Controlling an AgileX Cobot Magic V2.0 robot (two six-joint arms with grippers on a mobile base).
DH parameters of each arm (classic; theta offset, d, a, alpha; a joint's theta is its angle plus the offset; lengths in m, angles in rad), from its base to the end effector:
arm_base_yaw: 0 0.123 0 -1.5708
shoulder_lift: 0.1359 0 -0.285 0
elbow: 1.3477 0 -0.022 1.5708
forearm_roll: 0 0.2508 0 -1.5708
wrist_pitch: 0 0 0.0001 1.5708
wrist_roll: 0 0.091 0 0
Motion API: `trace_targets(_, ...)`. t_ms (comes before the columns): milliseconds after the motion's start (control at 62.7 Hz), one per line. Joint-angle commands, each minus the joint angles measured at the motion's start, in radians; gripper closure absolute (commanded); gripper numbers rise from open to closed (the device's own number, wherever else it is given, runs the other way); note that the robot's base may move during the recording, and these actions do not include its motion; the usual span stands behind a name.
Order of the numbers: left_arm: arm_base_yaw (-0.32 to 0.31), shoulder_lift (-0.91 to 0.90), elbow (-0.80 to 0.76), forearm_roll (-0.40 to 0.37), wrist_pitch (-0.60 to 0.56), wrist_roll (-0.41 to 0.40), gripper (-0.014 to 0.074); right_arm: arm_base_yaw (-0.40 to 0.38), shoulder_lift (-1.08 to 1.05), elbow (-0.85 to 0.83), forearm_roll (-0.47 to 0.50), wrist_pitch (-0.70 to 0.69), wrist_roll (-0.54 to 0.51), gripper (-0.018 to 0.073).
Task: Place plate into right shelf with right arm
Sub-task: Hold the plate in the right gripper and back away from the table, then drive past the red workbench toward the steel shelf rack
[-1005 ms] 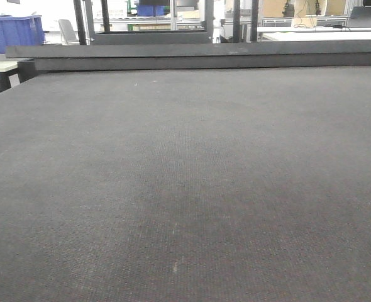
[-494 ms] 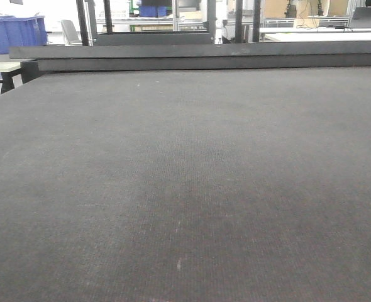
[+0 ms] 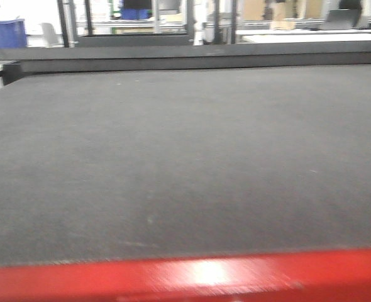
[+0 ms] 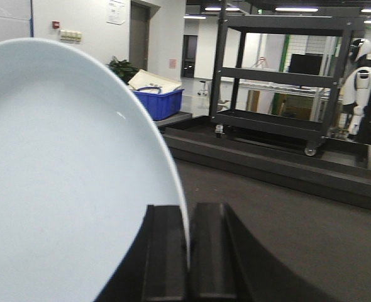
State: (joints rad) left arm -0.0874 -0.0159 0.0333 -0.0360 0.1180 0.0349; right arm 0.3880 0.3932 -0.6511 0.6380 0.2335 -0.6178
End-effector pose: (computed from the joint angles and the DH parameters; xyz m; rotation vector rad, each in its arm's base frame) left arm 0.0563 -0.0053 0.1921 0.0733 1.6177 -0.0715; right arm 0.0615 0.0387 0.3864 -0.3830 1.3771 0.4239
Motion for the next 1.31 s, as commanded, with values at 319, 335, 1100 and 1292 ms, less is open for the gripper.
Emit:
trace_targets(319,-0.005,-0.007,0.008,-0.006,-0.087,-0.003,0.0643,-0.004,0.004,-0.028,0.019,-0.091,-0.001,0.0503)
trace_targets(335,-0.005,-0.007,0.008,-0.006,-0.087,-0.003,0.0643,-0.004,0.004,-0.028,0.019,-0.091,-0.001,0.0503)
trace_targets(1100,-0.005,-0.007,0.008,-0.006,-0.087,-0.003,0.0643,-0.004,0.004,-0.028,0.019,-0.091,-0.001,0.0503)
trace_targets(1292,-0.005,-0.007,0.008,-0.006,-0.087,-0.003,0.0643,-0.004,0.004,-0.028,0.019,-0.091,-0.001,0.0503)
